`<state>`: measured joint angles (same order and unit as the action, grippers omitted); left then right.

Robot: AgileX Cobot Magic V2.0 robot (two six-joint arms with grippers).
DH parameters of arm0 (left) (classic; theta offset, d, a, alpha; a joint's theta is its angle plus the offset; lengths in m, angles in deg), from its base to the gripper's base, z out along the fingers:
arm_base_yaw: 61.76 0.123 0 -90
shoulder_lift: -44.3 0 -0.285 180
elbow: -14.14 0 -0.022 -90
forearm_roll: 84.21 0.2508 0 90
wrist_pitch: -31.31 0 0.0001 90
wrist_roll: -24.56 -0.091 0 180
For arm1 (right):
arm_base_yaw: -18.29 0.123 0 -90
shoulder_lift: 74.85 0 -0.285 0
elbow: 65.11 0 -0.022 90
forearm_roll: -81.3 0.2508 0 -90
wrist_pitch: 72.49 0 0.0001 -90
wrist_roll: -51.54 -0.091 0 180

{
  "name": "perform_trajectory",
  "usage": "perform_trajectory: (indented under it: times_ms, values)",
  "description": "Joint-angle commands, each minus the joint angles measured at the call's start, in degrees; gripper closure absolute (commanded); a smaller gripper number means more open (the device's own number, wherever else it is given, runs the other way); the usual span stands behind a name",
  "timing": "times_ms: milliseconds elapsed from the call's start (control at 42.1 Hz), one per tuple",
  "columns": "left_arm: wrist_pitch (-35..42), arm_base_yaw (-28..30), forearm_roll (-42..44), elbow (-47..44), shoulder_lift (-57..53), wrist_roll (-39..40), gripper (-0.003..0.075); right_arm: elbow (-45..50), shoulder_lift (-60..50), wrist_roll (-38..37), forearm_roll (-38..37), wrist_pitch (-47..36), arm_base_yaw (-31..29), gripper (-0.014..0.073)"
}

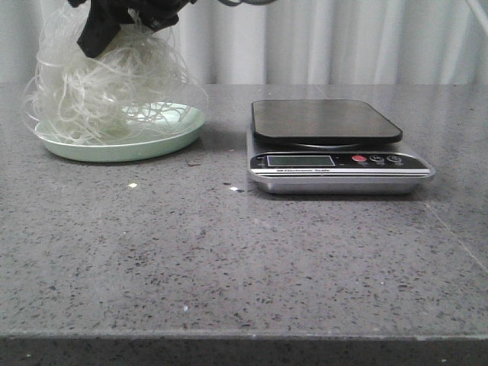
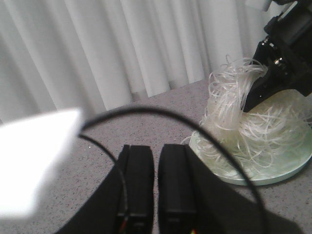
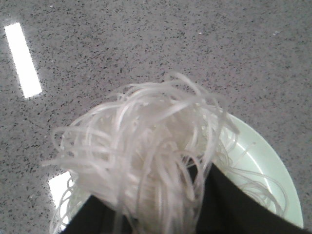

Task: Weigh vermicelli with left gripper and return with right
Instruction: 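Lower the vermicelli onto the green plate and open the right gripper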

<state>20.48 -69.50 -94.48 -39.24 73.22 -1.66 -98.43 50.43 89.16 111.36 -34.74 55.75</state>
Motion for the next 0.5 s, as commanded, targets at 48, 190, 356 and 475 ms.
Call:
perform_trajectory:
  times_ms: [48,190,356,475]
  values:
    - [4.79,-0.21,-0.76,1.71,0.31,0.78,0.0575,-2.58,-3.71,0.54,2.54,-4.92,0.07,0.0442]
    - [4.79,-0.21,-0.76,1.71,0.31,0.78,0.0575,-2.58,-3.71,0.54,2.54,-4.96,0.07,0.0432]
    - [4.79,-0.21,-0.76,1.71,0.31,0.78,0.0575,-2.58,-3.71,0.54,2.54,-4.92,0.02,0.0272]
    - [4.79,-0.21,-0.76,1.71,0.31,0.78,0.0575,-2.58,-3.71,0.54,2.54,-4.92,-0.03,0.0151]
